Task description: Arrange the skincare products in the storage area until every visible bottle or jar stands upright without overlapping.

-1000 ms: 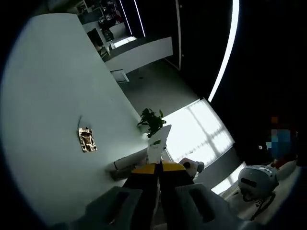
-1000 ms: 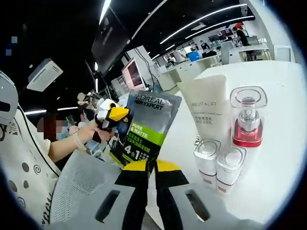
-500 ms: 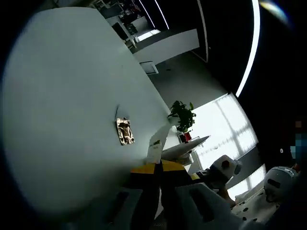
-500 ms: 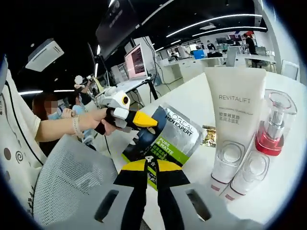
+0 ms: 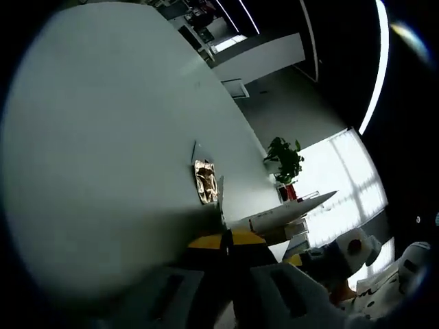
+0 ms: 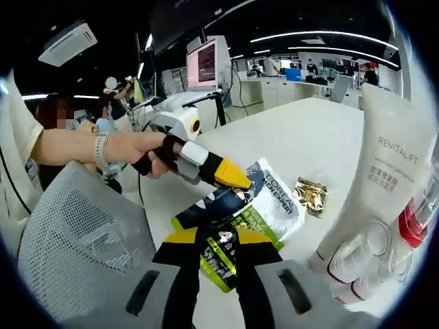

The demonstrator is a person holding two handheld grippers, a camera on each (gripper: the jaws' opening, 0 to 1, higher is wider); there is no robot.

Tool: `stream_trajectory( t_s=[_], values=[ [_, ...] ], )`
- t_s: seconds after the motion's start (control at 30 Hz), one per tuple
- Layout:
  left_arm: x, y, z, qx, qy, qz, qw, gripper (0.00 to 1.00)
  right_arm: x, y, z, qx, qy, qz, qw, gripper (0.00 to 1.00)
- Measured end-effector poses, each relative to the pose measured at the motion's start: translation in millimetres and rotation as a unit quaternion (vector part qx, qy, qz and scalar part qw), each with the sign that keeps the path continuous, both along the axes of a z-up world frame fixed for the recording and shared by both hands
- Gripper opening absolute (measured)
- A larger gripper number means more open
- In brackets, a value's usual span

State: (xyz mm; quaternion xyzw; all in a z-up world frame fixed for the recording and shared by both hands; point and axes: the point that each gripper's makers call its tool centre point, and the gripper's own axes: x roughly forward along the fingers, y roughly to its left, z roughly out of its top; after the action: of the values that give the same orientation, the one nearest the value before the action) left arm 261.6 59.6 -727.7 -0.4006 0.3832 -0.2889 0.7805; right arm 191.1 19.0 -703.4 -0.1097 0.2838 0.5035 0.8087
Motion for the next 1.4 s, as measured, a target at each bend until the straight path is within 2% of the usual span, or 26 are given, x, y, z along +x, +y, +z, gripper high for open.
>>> stream_trajectory(
  t_s=[0.07,0.13,0.17,0.27,0.33,0.4,0.47,0.5,0.53,0.63,0.73,0.8,0.87,0.9,1.0,1.1,1.17,1.23,1.33,1.37,1.4],
  values=[
    [0.7,0.4,-1.7,0.007,-0.004,0.008,0.9999,0.00,2.6,-4.5,-9.7,-0.029,-0.009,0.005,0.9995,0.24],
    [0.3,0.9,-5.2,0.026,-0.009,0.008,0.9996,0.00,-1.3,-6.0,-21.4,-0.047,0.004,0.008,0.9989,0.28],
    [-0.4,1.3,-7.6,0.044,-0.016,0.002,0.9989,0.00,-2.3,-5.6,-23.8,-0.048,0.005,0.009,0.9988,0.32],
    [-1.7,-1.4,-9.5,0.063,-0.023,-0.002,0.9978,0.00,-6.3,-8.5,-33.6,-0.079,-0.005,0.024,0.9966,0.35],
    [-1.4,-2.1,-12.4,0.084,-0.031,-0.004,0.9960,0.00,-6.7,-7.7,-37.6,-0.090,-0.011,0.031,0.9954,0.37],
    [-2.3,-4.2,-13.0,0.091,-0.033,-0.007,0.9952,0.00,-9.9,-6.0,-41.1,-0.095,-0.008,0.032,0.9949,0.38],
    [-4.0,-6.6,-12.8,0.095,-0.037,-0.008,0.9947,0.00,-8.7,-6.3,-42.8,-0.104,-0.021,0.032,0.9938,0.41],
    [-5.3,-7.9,-13.7,0.102,-0.041,-0.012,0.9938,0.00,-5.2,-7.2,-41.8,-0.111,-0.041,0.034,0.9924,0.41],
    [-6.3,-9.3,-13.8,0.105,-0.044,-0.017,0.9934,0.00,-5.9,-7.9,-42.3,-0.113,-0.041,0.035,0.9921,0.40],
    [-5.6,-8.6,-16.9,0.136,-0.063,-0.027,0.9884,0.00,-5.6,-10.4,-46.3,-0.116,-0.032,0.033,0.9922,0.40],
    [-8.0,-11.6,-17.5,0.138,-0.067,-0.035,0.9876,0.00,-5.5,-15.6,-52.6,-0.127,-0.021,0.031,0.9912,0.45],
    [-9.7,-15.4,-17.1,0.137,-0.074,-0.045,0.9868,0.00,-6.2,-17.0,-54.2,-0.127,-0.015,0.030,0.9913,0.45],
    [-9.9,-13.9,-20.8,0.169,-0.095,-0.062,0.9791,0.00,-6.3,-19.4,-56.6,-0.137,-0.016,0.033,0.9899,0.45],
    [-11.0,-12.2,-23.9,0.192,-0.103,-0.075,0.9731,0.00,-6.5,-20.4,-57.7,-0.140,-0.015,0.033,0.9895,0.44],
    [-9.0,-12.8,-22.8,0.212,-0.133,-0.090,0.9641,0.01,-6.1,-22.4,-58.1,-0.137,-0.007,0.030,0.9901,0.44],
    [-5.2,-8.9,-23.3,0.236,-0.152,-0.107,0.9540,0.09,-5.9,-25.4,-60.7,-0.146,-0.005,0.030,0.9888,0.43],
    [3.6,-1.2,-21.0,0.258,-0.173,-0.100,0.9452,0.12,-6.5,-27.6,-61.7,-0.153,-0.009,0.033,0.9877,0.42],
    [7.9,3.5,-16.3,0.263,-0.181,-0.095,0.9430,0.11,-5.9,-28.4,-61.4,-0.149,-0.005,0.031,0.9884,0.42],
    [15.9,8.8,-8.0,0.304,-0.222,-0.105,0.9205,0.12,-4.2,-30.9,-61.1,-0.148,0.000,0.025,0.9887,0.40],
    [13.6,3.1,-5.4,0.310,-0.232,-0.120,0.9140,0.12,-4.0,-31.8,-61.3,-0.149,0.002,0.024,0.9886,0.39],
    [11.5,-1.3,-4.7,0.309,-0.233,-0.130,0.9130,0.11,-3.1,-32.8,-61.2,-0.150,0.002,0.023,0.9884,0.38]
  ],
)
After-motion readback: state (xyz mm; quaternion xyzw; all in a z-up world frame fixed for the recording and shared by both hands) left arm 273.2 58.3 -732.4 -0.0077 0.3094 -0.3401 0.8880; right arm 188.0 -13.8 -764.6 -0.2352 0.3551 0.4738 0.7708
